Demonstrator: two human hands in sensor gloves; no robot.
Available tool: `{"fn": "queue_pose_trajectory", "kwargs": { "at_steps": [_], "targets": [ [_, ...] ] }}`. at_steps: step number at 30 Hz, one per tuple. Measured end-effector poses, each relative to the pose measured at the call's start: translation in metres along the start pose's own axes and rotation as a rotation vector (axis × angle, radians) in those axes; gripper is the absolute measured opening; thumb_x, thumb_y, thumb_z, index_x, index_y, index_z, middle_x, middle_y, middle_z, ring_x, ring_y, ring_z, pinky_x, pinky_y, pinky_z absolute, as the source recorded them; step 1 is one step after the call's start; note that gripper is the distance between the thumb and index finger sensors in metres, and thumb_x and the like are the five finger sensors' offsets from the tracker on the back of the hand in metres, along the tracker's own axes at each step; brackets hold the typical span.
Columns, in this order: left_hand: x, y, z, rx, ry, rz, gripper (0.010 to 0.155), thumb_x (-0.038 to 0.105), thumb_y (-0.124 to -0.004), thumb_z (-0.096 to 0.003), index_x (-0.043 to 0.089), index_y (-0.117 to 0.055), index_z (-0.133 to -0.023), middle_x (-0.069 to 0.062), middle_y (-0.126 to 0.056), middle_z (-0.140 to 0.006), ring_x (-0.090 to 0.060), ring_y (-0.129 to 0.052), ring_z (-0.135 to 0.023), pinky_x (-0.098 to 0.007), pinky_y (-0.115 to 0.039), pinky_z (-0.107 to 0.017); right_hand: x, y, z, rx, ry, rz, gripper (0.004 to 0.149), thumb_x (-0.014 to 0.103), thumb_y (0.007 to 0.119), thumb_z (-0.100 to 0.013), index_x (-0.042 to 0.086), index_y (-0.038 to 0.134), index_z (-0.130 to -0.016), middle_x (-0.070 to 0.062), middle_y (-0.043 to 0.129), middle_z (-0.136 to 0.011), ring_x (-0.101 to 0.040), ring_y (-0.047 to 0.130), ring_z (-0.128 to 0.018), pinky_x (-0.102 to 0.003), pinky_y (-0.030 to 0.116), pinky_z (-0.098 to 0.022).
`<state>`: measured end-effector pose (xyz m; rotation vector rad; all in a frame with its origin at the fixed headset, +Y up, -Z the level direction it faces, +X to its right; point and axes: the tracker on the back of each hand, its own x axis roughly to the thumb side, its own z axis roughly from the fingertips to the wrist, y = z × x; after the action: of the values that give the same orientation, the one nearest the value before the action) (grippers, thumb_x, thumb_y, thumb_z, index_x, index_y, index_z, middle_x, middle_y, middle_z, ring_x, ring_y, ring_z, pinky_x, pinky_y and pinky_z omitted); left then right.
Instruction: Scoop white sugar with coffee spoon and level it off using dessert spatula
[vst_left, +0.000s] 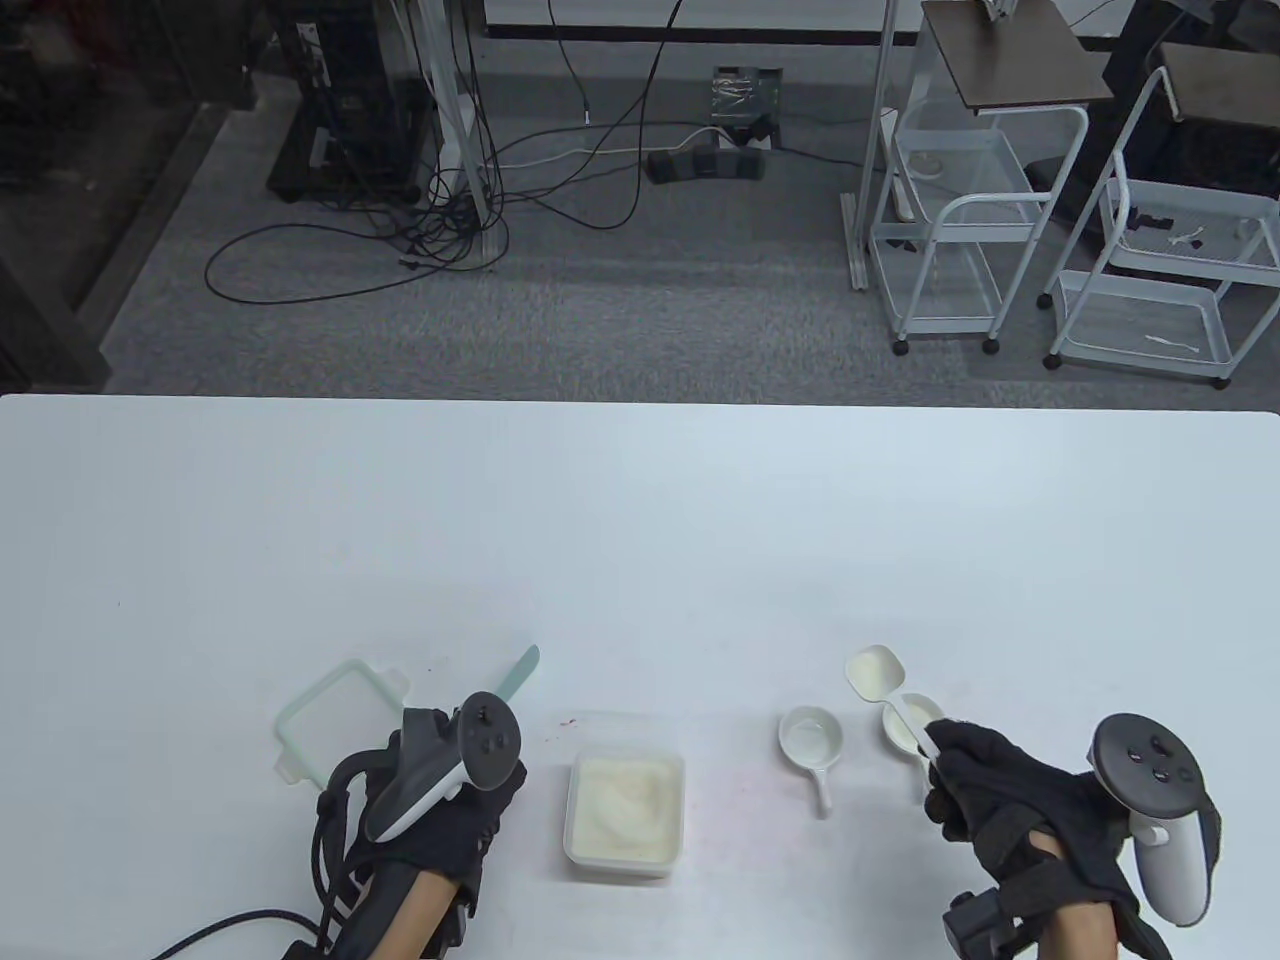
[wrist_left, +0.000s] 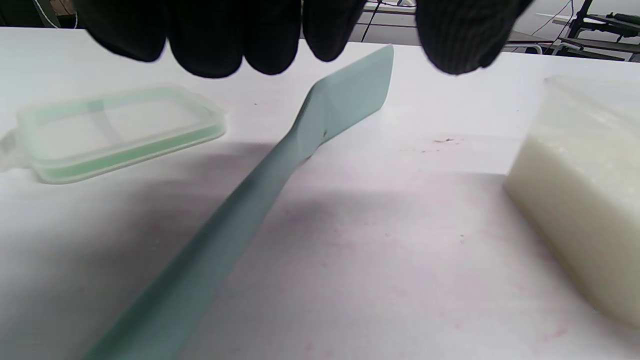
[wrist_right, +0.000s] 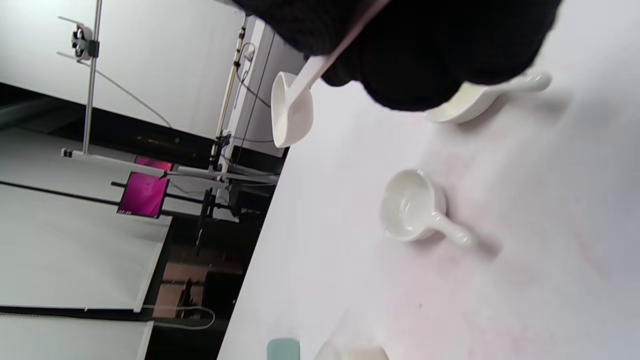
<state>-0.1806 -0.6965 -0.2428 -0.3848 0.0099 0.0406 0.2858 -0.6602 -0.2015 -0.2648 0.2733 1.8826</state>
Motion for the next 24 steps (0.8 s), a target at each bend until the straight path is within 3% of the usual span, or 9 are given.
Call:
{"fn": "queue_pose_trajectory", "kwargs": {
  "at_steps": [10,24],
  "targets": [
    [0.002,-0.002,0.000,-0.038,-0.008,0.004,0.080,0.059,-0.068,-0.0570,0.010,-0.048,-0.118,-0.030,-0.055,-0.118,-0.055,-0.066,-0.101,-0.069,-0.065,-0.069,-0.019,-0.002,-0.011,-0.134,0.221,0.204,0.045,0.005,0.067,-0.057,-0.011,0.066,-0.098,-0.036,0.074,-0.082,-0.042,0.086,-0.060,-0.053,0.079,-0.045],
    [0.003,-0.003,0.000,-0.056,-0.009,0.000,0.081,0.059,-0.068,-0.0569,0.010,-0.049,-0.118,-0.030,-0.056,-0.118,-0.056,-0.065,-0.101,-0.070,-0.065,-0.069,-0.010,0.017,-0.019,-0.210,0.264,0.563,0.044,0.008,0.072,-0.057,-0.009,0.069,-0.098,-0.035,0.077,-0.082,-0.040,0.089,-0.061,-0.051,0.083,-0.045]
  ]
}}
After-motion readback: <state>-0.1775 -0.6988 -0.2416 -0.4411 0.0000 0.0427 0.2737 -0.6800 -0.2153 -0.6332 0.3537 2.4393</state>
